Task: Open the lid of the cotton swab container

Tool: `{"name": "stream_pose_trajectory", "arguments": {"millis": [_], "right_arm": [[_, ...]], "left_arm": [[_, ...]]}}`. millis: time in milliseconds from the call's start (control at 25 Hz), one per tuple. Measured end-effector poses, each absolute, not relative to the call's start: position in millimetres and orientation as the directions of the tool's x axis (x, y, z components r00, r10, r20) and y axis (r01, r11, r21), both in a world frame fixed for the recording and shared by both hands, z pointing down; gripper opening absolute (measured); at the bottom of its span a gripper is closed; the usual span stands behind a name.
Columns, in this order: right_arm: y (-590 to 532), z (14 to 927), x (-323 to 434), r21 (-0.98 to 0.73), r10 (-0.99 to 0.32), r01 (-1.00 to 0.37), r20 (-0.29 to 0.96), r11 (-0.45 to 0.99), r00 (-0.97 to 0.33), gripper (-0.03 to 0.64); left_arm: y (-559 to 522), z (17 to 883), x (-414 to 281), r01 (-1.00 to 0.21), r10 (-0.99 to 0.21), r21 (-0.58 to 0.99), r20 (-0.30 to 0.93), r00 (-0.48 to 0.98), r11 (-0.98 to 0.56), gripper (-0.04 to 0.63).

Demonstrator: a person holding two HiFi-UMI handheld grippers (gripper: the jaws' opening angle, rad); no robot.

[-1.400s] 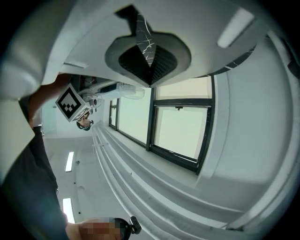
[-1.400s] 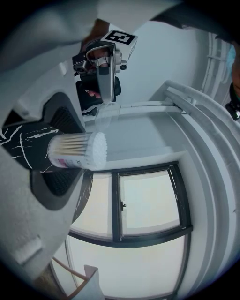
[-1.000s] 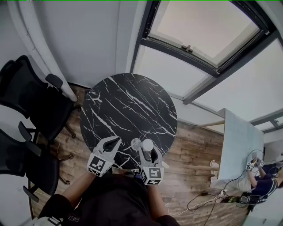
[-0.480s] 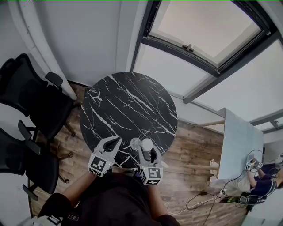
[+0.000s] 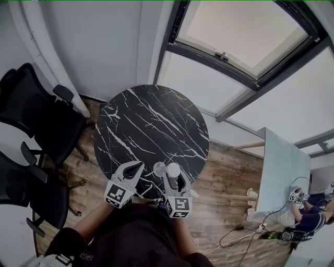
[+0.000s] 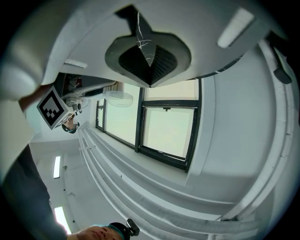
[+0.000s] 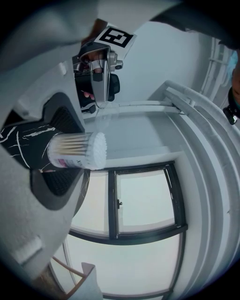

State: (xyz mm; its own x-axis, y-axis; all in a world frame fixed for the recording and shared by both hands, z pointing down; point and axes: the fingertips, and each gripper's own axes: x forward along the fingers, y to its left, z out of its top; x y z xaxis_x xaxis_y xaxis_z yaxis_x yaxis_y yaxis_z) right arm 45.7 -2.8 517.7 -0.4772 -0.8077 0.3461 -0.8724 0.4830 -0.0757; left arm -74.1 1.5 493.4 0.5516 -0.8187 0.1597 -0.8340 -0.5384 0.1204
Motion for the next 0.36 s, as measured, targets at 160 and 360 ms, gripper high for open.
{"name": "stream_pose_trajectory", "arguments": {"millis": [160, 360], "right_arm": [[-3.9, 518.1, 45.2, -0.077, -0.808, -0.872, 0.344, 0.484, -0.479, 0.230], [-4.2, 517.6, 45.3, -0.075, -0.807, -0.870, 0.341, 0.487, -0.481, 0.230]], "left_arm": [[1.5, 493.6, -73.5, -0.833, -0.818, 0.126, 0.159, 0.553, -0.539, -0.002], [2.1, 494.3, -71.4, -0.830, -0.814, 0.123, 0.162, 0.557, -0.544, -0.002]]}}
